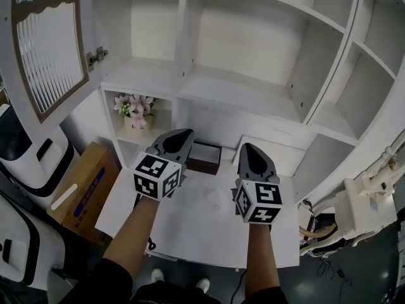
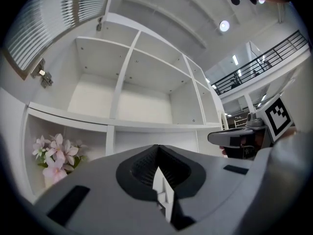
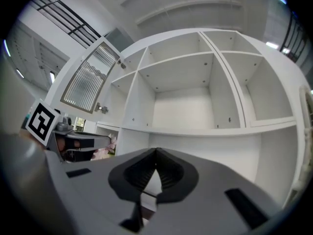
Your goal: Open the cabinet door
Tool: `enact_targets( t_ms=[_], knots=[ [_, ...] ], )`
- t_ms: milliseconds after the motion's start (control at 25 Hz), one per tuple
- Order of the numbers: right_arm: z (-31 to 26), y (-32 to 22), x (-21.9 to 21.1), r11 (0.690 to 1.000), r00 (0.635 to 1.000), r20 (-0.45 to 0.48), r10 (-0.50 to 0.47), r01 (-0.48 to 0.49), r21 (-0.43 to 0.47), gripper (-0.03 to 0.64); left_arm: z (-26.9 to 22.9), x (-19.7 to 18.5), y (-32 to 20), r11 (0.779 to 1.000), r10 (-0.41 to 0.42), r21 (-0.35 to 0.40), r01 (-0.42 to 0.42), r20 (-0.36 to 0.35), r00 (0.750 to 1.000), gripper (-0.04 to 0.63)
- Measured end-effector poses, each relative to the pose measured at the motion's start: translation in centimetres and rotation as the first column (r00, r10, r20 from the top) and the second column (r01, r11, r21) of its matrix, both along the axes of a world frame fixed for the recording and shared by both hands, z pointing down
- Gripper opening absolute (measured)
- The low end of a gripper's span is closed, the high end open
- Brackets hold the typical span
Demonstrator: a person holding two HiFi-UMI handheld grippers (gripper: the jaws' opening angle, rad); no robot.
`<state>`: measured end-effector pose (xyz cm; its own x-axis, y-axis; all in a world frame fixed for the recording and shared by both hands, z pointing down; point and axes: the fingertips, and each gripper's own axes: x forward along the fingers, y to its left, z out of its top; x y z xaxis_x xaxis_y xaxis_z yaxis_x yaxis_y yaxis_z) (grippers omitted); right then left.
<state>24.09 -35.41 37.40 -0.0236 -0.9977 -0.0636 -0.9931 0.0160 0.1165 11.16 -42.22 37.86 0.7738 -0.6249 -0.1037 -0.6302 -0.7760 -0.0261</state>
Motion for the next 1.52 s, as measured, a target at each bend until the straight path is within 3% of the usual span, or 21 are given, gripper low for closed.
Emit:
enact_targets(
  t_ms=[360, 1520],
  knots=[
    [3.5, 0.5, -0.5, 0.998, 1.0, 0.029, -0.008, 0.01, -0.058, 0.02, 3.1, -0.7, 0.3, 0.999, -0.021, -0.039, 0.021, 0.008, 1.0, 0.009],
    [2.7, 3.0, -2.1, 0.999, 1.0, -0.001, -0.015, 0.015, -0.036, 0.02, 2.0, -1.3, 3.3, 1.0, -0.02, -0.014, 0.02, -0.001, 1.0, 0.009]
  ],
)
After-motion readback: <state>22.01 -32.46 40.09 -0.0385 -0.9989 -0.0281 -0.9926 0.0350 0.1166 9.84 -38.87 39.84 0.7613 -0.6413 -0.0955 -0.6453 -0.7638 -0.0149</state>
